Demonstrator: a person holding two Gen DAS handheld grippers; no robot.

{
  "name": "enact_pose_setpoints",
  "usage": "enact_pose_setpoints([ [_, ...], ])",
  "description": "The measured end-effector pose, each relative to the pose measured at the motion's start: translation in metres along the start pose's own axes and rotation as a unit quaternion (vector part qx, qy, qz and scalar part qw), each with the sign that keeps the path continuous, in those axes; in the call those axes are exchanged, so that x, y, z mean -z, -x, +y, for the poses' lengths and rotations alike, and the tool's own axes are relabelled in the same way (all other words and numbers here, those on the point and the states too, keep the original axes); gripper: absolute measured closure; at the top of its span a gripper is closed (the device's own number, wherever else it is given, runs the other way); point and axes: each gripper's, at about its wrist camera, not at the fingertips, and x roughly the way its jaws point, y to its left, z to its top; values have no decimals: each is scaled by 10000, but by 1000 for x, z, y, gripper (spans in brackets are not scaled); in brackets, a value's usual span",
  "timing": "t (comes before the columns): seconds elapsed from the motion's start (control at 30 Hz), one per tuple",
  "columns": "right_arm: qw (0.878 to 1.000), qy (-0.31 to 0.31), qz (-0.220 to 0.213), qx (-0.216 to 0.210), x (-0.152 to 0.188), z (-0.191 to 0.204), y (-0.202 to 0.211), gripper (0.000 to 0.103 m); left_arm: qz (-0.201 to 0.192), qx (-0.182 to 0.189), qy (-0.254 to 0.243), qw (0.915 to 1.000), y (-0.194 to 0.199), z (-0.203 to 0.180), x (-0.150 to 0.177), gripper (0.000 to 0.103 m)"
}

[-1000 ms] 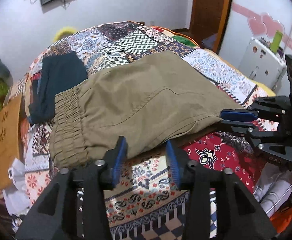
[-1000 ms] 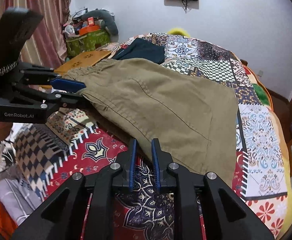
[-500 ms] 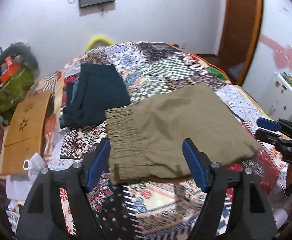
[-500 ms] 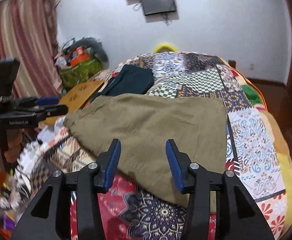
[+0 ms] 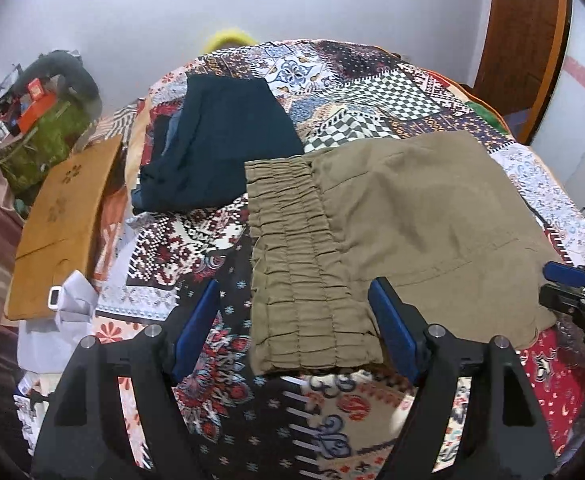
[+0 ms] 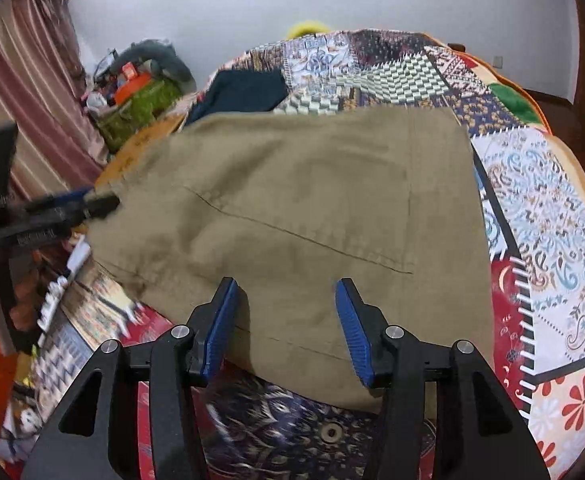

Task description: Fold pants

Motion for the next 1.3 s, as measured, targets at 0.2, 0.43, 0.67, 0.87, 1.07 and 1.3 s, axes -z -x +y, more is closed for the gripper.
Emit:
enact_pose_setpoints([
  [0.2,9993,-62,51,355,13,-23,12,55,14,-47,-38,10000,-5,5,6,24],
  [0.43,9983,-346,110,457,39,-53,31,56,7,-150,75,9999,-12,6,13,18],
  [0.67,9976,-236,132,642,39,-44,34,56,61,-44,161,9998,-9,8,12,18],
  [0.87,9974,-194,103,685,29,-43,44,53,39,-130,-12,9999,6,4,-4,18],
  [1.07,9972,-99,-219,705,5,-45,58,53,-250,-240,-118,9993,20,4,-33,15],
  [1.3,9951,37,-615,775,-39,-55,60,53,-388,-345,-119,9986,13,11,-70,13],
])
